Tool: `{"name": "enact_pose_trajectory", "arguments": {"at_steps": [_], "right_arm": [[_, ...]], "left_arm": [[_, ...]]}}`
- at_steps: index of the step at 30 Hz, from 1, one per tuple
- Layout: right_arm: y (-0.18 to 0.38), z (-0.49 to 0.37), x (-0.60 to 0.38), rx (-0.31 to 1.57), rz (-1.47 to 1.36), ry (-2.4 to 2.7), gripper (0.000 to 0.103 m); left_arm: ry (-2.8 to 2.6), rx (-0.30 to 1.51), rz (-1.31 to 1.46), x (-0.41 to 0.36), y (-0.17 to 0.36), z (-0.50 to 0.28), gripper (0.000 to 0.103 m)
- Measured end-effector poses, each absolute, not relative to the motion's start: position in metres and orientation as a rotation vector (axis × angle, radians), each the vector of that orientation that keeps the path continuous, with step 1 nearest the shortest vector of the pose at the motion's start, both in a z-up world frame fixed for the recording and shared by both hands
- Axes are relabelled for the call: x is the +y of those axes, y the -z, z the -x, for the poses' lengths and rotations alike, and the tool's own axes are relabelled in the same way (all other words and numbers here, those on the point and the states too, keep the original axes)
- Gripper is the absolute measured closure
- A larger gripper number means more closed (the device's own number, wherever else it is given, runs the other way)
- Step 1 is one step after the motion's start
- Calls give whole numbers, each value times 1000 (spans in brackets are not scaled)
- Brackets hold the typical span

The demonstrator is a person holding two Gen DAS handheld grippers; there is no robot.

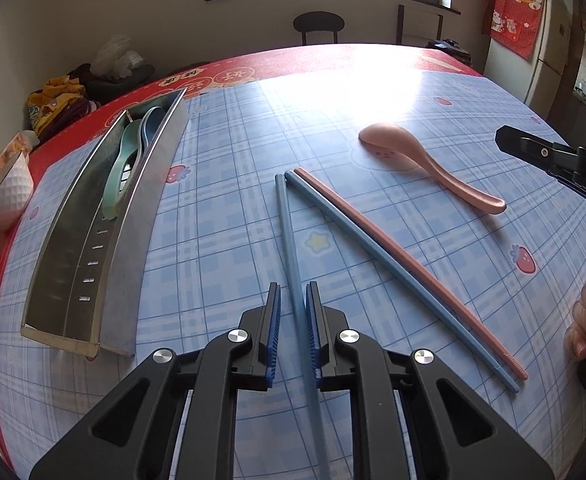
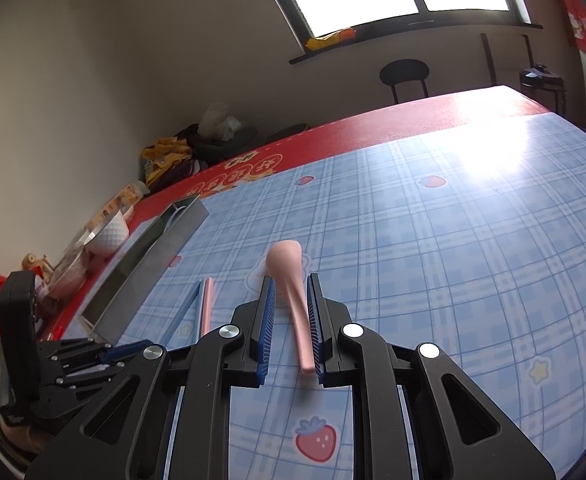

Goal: Organize utensils
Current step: 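Move the left tool onto the blue chopstick and close its fingers, then grasp the pink spoon with the right tool while the left tool holds the blue chopstick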

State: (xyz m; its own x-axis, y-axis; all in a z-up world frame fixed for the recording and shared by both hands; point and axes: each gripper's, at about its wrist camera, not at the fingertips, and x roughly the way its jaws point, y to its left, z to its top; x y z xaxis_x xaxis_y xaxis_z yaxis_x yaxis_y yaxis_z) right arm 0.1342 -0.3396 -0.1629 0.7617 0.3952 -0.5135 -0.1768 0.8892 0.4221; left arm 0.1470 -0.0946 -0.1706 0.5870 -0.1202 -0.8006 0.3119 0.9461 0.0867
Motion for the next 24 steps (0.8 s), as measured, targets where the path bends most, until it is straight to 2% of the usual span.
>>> {"name": "enact_pose_trajectory", "arguments": {"at_steps": [12,15,24], "right_arm": [[166,-138,-338,647,-370,-322,86],[166,-139,-339,648,-375,-320,86],[168,-143,-333,673,-342,-297,86]], "left_arm": [[288,869,-188,-89,174,-145,90],[265,859,-189,-88,173,-142,97],[266,816,-80,-69,164,-139,97]]}}
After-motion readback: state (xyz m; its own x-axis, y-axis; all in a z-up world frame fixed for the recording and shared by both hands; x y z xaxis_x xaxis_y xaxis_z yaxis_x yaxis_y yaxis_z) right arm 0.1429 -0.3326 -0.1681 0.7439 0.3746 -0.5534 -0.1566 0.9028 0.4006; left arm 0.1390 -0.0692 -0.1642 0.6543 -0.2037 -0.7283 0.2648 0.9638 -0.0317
